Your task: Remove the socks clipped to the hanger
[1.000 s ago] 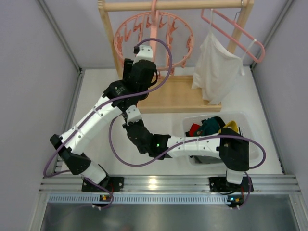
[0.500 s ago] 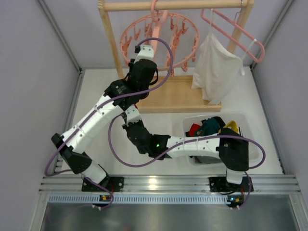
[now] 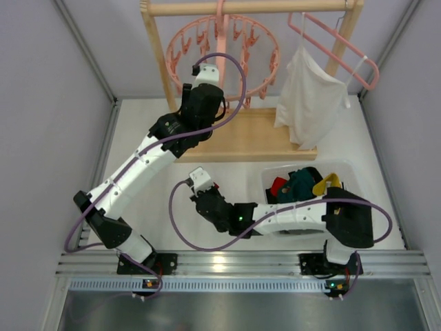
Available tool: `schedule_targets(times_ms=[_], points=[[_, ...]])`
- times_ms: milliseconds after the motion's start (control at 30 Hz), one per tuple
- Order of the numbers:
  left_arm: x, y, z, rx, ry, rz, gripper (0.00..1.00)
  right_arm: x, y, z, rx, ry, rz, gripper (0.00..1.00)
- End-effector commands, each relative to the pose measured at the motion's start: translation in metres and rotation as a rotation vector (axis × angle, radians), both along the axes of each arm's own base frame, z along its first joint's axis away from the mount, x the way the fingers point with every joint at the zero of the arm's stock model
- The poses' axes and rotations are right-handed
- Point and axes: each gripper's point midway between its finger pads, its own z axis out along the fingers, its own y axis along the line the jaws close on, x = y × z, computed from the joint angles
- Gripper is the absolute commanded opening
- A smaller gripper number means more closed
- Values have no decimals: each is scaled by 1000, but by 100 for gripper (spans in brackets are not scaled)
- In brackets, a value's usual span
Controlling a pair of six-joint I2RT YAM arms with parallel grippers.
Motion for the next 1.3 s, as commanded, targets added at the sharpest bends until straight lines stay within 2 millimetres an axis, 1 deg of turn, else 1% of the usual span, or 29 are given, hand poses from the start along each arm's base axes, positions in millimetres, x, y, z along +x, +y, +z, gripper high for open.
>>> schedule_targets(times_ms=[0,33,100,133,233,267,300,333,367,400,433,467,533,567,633,667,700,733,767,833,867,900,967,1000,1033,1133,1167,1200,1267], points=[[-5,4,20,-89,-50,0,57,-26,-23,38,87,54,70,0],[-8,6,25,-104,-58,-4,59,-29,-37,43,90,60,73,0],[-10,4,26,-122,-56,-20,61,-33,-52,40,71,73,86,0],[-12,4,28,-128,-58,-24,63,-33,-64,43,77,75,85,0],[-19,4,31,-172,-60,-46,71,-27,-96,43,46,95,45,0],[-25,8,35,-196,-69,-47,75,-26,-104,44,35,97,39,0],[-28,9,31,-200,-60,-56,85,-26,-111,45,29,102,36,0],[-36,15,38,-224,-76,-58,90,-28,-125,50,20,106,35,0],[-40,19,39,-229,-79,-60,95,-29,-132,53,17,103,32,0],[-45,23,28,-218,-60,-59,98,-27,-140,56,23,100,22,0],[-50,28,26,-223,-61,-56,98,-29,-155,60,32,98,16,0],[-61,38,21,-241,-63,-51,98,-27,-164,62,41,99,3,0],[-73,48,18,-264,-67,-49,98,-22,-190,69,79,103,-43,0],[-84,58,12,-285,-70,-43,98,-22,-202,64,62,115,-60,0],[-97,68,7,-308,-75,-44,98,-19,-223,66,98,127,-103,0],[-108,77,1,-329,-80,-46,98,-19,-232,59,76,139,-119,0],[-114,81,-3,-341,-79,-54,98,-15,-241,57,83,145,-152,0],[-126,88,1,-380,-101,-73,98,-15,-249,52,84,152,-165,0],[-130,91,-17,-361,-75,-74,98,-15,-252,46,88,175,-165,0],[-143,101,-24,-380,-81,-83,98,-15,-258,32,102,210,-172,0],[-145,101,-39,-359,-54,-86,98,-14,-260,27,112,226,-175,0],[-149,105,-46,-348,-39,-85,98,-13,-261,12,131,270,-188,0],[-156,108,-60,-331,-8,-93,98,-6,-267,0,184,319,-235,0],[-158,109,-66,-320,6,-97,98,-8,-261,-16,201,361,-208,0],[-161,111,-74,-304,15,-106,98,-7,-261,-23,223,383,-214,0],[-164,119,-85,-281,12,-95,98,-4,-268,-60,228,463,-279,0],[-164,121,-96,-262,26,-82,98,-3,-272,-67,232,486,-307,0],[-165,126,-100,-254,21,-64,98,-4,-273,-74,218,505,-318,0],[-168,129,-106,-292,12,-45,98,-4,-270,-74,226,513,-304,0]])
